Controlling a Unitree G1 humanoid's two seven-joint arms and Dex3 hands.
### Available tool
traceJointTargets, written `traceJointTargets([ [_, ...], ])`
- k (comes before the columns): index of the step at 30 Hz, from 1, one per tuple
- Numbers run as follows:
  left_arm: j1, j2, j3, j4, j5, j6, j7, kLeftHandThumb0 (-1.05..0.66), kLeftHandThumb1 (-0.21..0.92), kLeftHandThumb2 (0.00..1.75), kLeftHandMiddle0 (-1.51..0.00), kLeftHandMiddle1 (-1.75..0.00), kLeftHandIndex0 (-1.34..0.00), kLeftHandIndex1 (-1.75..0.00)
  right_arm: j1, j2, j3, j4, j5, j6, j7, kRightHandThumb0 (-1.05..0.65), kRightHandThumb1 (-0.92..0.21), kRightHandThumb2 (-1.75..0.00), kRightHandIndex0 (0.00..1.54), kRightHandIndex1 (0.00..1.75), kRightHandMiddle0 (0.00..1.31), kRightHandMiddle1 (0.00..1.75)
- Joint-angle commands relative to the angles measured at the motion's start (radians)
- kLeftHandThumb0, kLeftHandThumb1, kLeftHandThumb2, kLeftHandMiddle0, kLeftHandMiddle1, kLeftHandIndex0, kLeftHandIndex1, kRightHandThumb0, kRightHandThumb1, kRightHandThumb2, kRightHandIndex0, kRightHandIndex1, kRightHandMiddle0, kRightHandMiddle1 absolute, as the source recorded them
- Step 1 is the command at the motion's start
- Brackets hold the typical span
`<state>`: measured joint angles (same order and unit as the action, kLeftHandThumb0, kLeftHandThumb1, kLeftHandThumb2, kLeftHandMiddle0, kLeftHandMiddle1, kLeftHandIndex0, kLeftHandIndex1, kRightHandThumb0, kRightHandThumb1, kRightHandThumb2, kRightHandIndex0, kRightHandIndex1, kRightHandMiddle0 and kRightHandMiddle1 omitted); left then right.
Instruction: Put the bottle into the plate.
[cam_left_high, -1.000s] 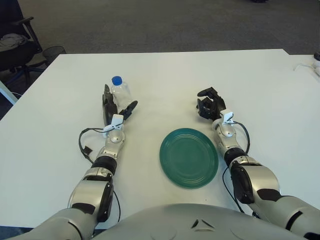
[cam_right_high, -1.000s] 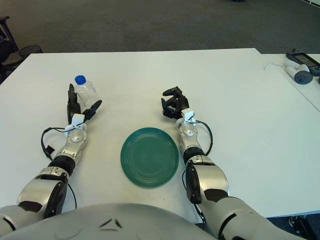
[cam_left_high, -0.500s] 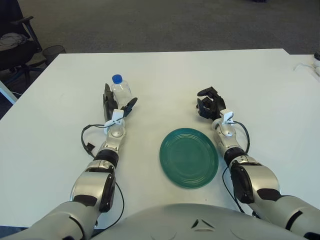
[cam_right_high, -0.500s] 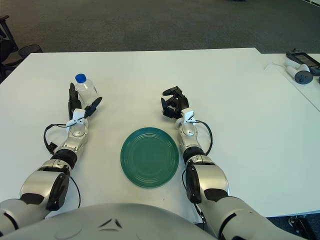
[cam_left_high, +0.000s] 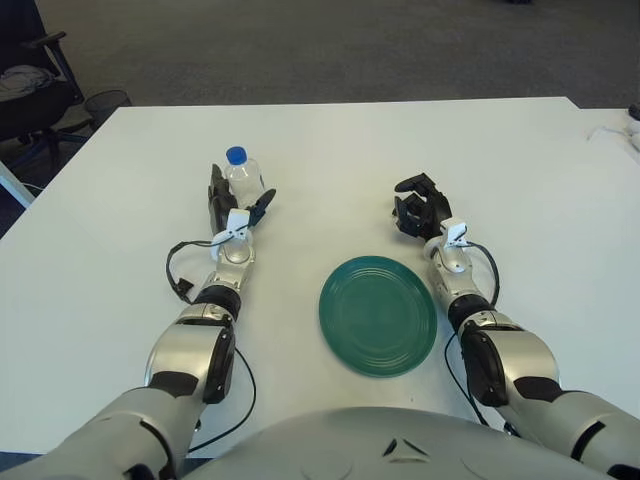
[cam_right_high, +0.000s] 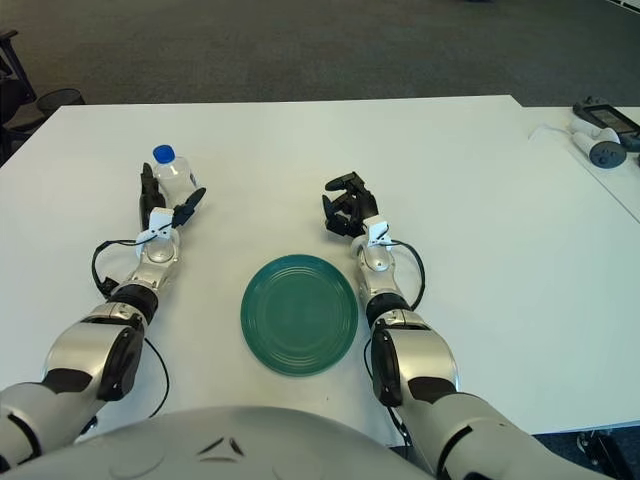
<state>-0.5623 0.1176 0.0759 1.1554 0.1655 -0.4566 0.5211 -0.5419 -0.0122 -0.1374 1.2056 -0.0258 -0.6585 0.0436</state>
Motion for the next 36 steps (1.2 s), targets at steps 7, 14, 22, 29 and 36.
traceJointTargets([
  [7,-0.041,-0.007,0.047,0.067,-0.046,0.036,0.005,-1.05,0.88,0.00,-0.03,-0.02,0.00,0.00,0.140,0.026,-0.004,0.121,-0.001,0.160,0.003,0.00,-0.53,-0.96,0.52,1.67,0.39,1.50],
  [14,-0.058,0.004,0.066,0.093,-0.063,0.048,-0.001,-1.05,0.89,0.01,-0.04,-0.02,0.00,0.00,0.138,0.023,0.003,0.122,-0.008,0.177,-0.006,0.00,-0.53,-0.97,0.52,1.67,0.39,1.51],
  [22,-0.076,0.011,0.083,0.112,-0.067,0.062,-0.007,-1.05,0.89,0.01,-0.04,-0.02,0.00,0.00,0.138,0.022,0.006,0.123,-0.009,0.183,-0.006,0.00,-0.53,-0.96,0.54,1.64,0.40,1.50],
  [29,-0.086,0.014,0.091,0.120,-0.062,0.067,0.001,-1.05,0.88,0.00,-0.07,-0.03,-0.01,0.00,0.140,0.026,-0.002,0.122,0.001,0.178,-0.004,0.00,-0.53,-0.96,0.54,1.64,0.40,1.50],
  [36,-0.098,0.015,0.083,0.135,-0.043,0.053,0.027,-1.05,0.88,0.00,-0.17,-0.32,-0.01,-0.48,0.133,0.025,-0.006,0.124,0.003,0.193,-0.007,0.00,-0.53,-0.96,0.54,1.64,0.40,1.49],
])
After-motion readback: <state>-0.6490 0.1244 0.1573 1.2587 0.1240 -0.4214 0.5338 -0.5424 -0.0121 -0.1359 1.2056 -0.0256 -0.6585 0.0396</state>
